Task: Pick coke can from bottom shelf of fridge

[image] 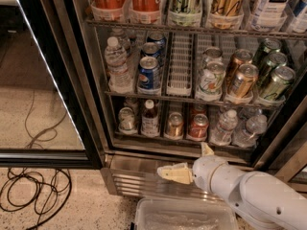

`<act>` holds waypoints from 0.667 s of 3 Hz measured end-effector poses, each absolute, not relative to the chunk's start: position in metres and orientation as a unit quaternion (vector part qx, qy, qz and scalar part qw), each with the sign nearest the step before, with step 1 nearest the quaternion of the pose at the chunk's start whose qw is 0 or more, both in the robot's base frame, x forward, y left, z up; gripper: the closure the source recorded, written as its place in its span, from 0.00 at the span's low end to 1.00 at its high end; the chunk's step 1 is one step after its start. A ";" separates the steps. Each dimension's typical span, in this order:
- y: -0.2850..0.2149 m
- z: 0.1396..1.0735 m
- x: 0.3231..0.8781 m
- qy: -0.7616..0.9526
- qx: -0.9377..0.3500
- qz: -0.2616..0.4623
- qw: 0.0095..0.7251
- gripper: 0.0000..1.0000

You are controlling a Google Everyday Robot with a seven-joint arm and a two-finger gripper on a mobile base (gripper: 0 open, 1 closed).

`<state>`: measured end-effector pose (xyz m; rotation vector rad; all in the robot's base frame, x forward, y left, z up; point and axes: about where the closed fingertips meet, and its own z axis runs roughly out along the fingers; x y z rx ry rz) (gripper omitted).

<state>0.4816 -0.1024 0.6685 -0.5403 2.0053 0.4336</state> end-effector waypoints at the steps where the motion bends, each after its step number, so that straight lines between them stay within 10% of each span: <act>1: -0.107 0.652 0.488 0.827 -0.197 0.184 0.493 0.00; 2: -0.112 0.636 0.494 0.829 -0.173 0.190 0.497 0.00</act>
Offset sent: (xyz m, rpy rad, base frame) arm 0.0352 -0.0244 -0.0628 0.1184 -0.0954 -0.1656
